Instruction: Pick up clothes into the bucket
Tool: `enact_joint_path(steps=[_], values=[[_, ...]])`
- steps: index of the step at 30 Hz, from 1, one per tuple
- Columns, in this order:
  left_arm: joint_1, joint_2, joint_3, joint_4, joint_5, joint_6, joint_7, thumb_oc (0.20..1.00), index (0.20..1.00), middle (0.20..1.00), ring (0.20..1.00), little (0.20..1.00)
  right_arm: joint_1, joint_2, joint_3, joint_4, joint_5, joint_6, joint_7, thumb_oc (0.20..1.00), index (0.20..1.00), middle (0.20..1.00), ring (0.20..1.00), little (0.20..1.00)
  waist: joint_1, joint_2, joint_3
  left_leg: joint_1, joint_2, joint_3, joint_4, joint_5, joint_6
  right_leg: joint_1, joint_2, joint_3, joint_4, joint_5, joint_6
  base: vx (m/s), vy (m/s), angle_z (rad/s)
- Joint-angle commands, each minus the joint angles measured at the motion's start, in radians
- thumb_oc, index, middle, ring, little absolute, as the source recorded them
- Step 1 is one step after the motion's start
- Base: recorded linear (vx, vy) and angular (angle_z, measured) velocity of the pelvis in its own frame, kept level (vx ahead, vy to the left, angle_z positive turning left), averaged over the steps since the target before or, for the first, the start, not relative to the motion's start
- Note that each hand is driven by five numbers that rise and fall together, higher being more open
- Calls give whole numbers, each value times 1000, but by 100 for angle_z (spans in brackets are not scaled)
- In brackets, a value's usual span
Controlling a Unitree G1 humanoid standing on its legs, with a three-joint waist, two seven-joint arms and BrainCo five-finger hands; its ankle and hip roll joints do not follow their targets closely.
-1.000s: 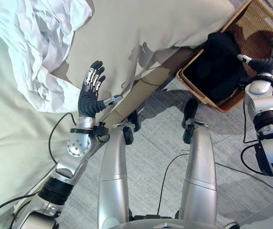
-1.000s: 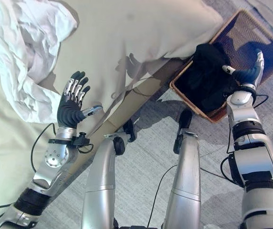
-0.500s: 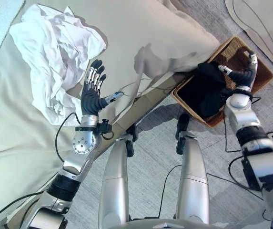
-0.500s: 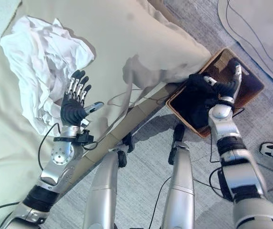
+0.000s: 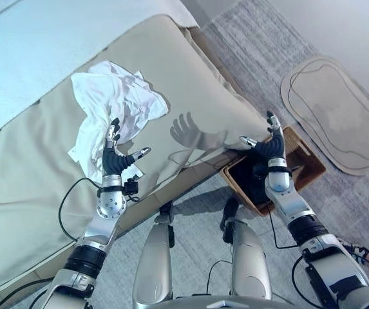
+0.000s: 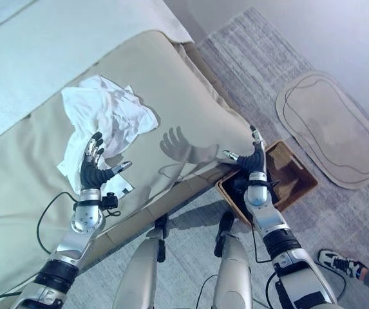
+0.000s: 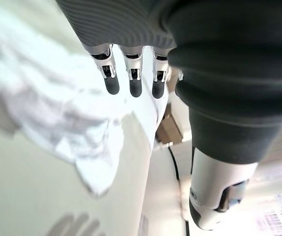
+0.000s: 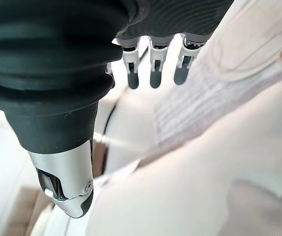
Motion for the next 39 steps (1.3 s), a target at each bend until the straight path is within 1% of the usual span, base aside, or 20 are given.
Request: enact_joint_path(steps=[1,4,6,7,8,11,16,19,22,25,26,27,28,30,32,34,36,37,38,39], values=[[-2,33,35,25,89,0,39,1000,1000,1000,1000,1000,35,43,8,-58,22,-41,47,1000,1000,1000,1000,1000,43,-54,-56,65,33,9,-71,24,-29,129,-54,6,-162,130,104,117,-3,18],[3,36,34,61,124,15,31,1000,1000,1000,1000,1000,78,59,58,-57,3,-33,94,1000,1000,1000,1000,1000,62,-65,-86,129,31,-11,-111,36,-30,211,-51,-29,-202,136,110,125,5,32],[7,46,45,81,183,36,38,1000,1000,1000,1000,1000,99,75,86,-49,-1,-32,121,1000,1000,1000,1000,1000,77,-70,-108,164,31,-18,-125,33,-30,249,-53,-47,-216,131,113,108,22,23],[7,46,45,81,183,36,38,1000,1000,1000,1000,1000,98,75,86,-49,-1,-32,121,1000,1000,1000,1000,1000,76,-70,-108,163,31,-19,-125,34,-30,249,-53,-47,-217,132,113,117,21,15],[7,54,52,107,217,52,54,1000,1000,1000,1000,1000,113,104,101,-38,20,-32,140,1000,1000,1000,1000,1000,87,-77,-124,187,28,-17,-130,28,-28,277,-52,-54,-225,128,116,95,35,10],[22,57,73,143,261,80,78,1000,1000,1000,1000,1000,137,144,129,-27,60,-28,173,1000,1000,1000,1000,1000,99,-84,-147,225,23,-5,-143,18,-25,315,-54,-68,-237,126,121,91,52,7],[36,64,98,220,314,118,126,1000,1000,1000,1000,1000,182,156,179,-51,46,-20,213,1000,1000,1000,1000,1000,102,-107,-189,269,28,5,-160,8,-28,363,-48,-83,-257,127,131,94,31,6],[38,85,112,255,327,127,142,1000,1000,1000,1000,1000,208,157,190,-58,60,-20,226,1000,1000,1000,1000,1000,99,-124,-189,265,33,7,-133,-9,-26,364,-46,-76,-253,123,131,19,3,1],[29,114,126,271,338,141,164,1000,1000,1000,1000,1000,207,141,199,-79,57,-23,231,1000,1000,1000,1000,1000,96,-141,-158,237,30,7,-75,-28,-24,347,-46,-67,-236,117,127,-55,18,-1],[10,136,145,256,334,147,188,1000,1000,1000,1000,1000,193,114,190,-109,47,-25,222,1000,1000,1000,1000,1000,93,-156,-94,179,33,9,-12,-47,-16,291,-51,-41,-193,119,123,-148,47,-3],[-8,143,150,254,333,148,201,1000,1000,1000,1000,1000,182,103,179,-115,45,-26,210,1000,1000,1000,1000,1000,90,-165,-59,145,31,12,21,-55,-11,260,-54,-30,-175,119,121,-134,55,-10],[-10,143,149,255,332,147,202,1000,1000,1000,1000,1000,180,103,178,-114,45,-26,210,1000,1000,1000,1000,1000,91,-165,-59,141,31,12,25,-57,-11,257,-55,-29,-172,119,121,-110,53,-14],[-18,147,152,251,332,150,209,1000,1000,1000,1000,1000,176,97,168,-123,46,-27,202,1000,1000,1000,1000,1000,87,-168,-40,123,31,11,39,-61,-8,243,-57,-25,-163,119,121,-89,34,-8],[-55,153,150,258,331,157,227,1000,1000,1000,1000,1000,163,85,149,-153,49,-34,186,1000,1000,1000,1000,1000,82,-173,-2,65,27,6,83,-67,-4,202,-65,-19,-136,119,120,-127,48,-5],[-102,182,142,270,344,165,261,1000,1000,1000,1000,1000,142,72,140,-172,60,-44,164,1000,1000,1000,1000,1000,74,-177,40,-9,27,4,133,-79,-3,132,-69,-8,-91,109,116,-148,51,-2],[-183,223,120,353,358,190,306,1000,1000,1000,1000,1000,109,58,143,-219,61,-60,140,1000,1000,1000,1000,1000,52,-193,80,-108,24,8,193,-85,2,37,-73,7,-47,112,111,-148,87,0],[-211,231,109,373,362,194,322,1000,1000,1000,1000,1000,100,56,140,-228,56,-65,130,1000,1000,1000,1000,1000,44,-197,85,-146,21,7,218,-90,5,2,-75,13,-28,112,110,-97,81,0],[-249,247,107,381,361,201,350,1000,1000,1000,1000,1000,89,43,136,-259,46,-77,113,1000,1000,1000,1000,1000,32,-200,112,-206,17,3,259,-100,8,-51,-83,20,2,107,110,-86,75,-2],[-250,247,106,382,360,200,350,1000,1000,1000,1000,1000,88,43,136,-259,46,-76,113,1000,1000,1000,1000,1000,32,-200,108,-212,17,3,263,-101,8,-57,-83,21,5,106,110,-91,88,3],[-286,261,99,396,365,212,375,1000,1000,1000,1000,1000,85,35,132,-276,37,-82,98,1000,1000,1000,1000,1000,20,-200,127,-271,9,-2,304,-112,14,-110,-87,28,43,102,109,44,39,3]])
